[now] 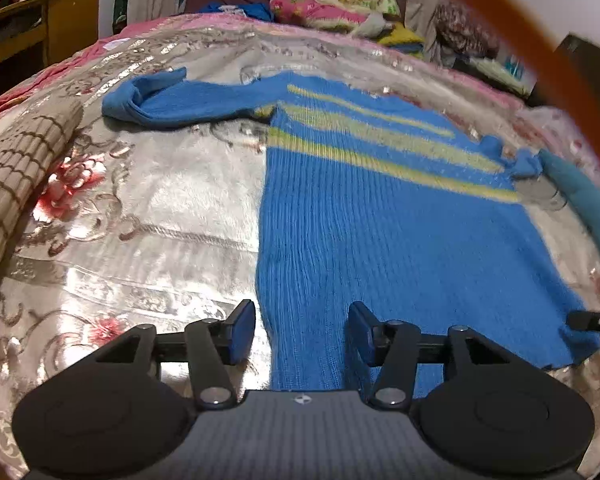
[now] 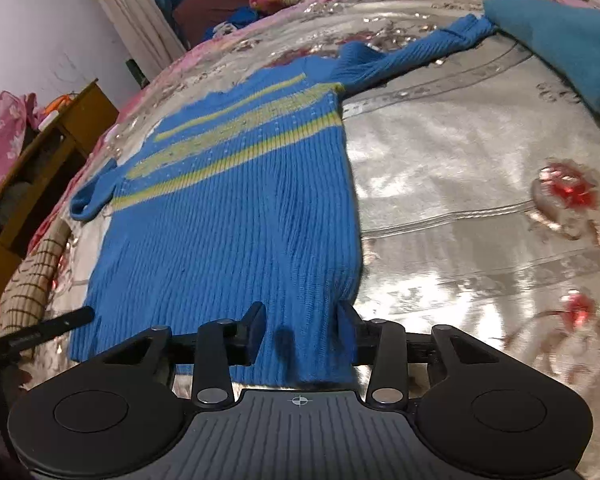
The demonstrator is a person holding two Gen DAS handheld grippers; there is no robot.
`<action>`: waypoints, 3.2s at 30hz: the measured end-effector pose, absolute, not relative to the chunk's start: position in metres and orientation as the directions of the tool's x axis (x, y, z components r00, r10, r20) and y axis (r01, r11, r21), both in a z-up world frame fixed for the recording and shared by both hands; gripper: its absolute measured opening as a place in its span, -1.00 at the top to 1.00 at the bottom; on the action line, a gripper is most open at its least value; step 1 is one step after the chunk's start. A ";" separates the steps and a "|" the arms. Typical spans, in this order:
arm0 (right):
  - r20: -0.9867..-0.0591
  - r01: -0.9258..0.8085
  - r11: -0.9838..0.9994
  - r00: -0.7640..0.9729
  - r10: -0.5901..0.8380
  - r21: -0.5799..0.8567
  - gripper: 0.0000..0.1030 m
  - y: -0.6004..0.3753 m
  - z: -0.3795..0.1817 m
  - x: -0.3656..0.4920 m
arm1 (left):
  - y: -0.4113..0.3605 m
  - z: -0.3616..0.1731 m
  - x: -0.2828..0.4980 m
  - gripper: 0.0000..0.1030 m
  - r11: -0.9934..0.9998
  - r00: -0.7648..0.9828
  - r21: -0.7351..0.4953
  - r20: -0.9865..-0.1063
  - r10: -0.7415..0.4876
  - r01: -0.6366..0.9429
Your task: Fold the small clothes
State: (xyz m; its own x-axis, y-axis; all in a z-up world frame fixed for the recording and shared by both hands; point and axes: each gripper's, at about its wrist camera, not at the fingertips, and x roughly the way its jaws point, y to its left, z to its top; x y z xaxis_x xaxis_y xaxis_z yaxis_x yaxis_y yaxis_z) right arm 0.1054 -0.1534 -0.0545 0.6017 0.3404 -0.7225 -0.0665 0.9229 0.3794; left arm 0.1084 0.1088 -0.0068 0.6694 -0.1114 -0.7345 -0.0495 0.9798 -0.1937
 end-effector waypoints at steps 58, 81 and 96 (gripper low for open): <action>-0.696 -0.079 0.946 0.658 0.287 0.316 0.61 -0.177 -0.024 0.105 | 0.071 0.041 0.099 0.54 0.996 0.693 -0.087 -0.717 -0.081 0.026; -0.673 0.200 0.955 0.739 -0.002 0.217 0.61 -0.253 -0.010 0.376 | -0.052 0.002 0.254 0.36 0.918 0.616 -0.213 -0.687 -0.385 0.336; -0.731 0.277 0.960 0.661 -0.172 0.025 0.21 -0.251 -0.041 0.461 | -0.060 0.000 0.265 0.27 0.906 0.622 -0.220 -0.667 -0.410 0.361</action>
State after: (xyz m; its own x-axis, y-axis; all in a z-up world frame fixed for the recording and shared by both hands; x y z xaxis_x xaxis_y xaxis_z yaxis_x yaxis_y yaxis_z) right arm 0.4610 -0.2512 -0.0411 0.6607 -0.1716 -0.7308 0.2774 0.9604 0.0253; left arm 0.2646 -0.0596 -0.0001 0.6224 -0.4100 -0.6667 0.3611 0.9062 -0.2202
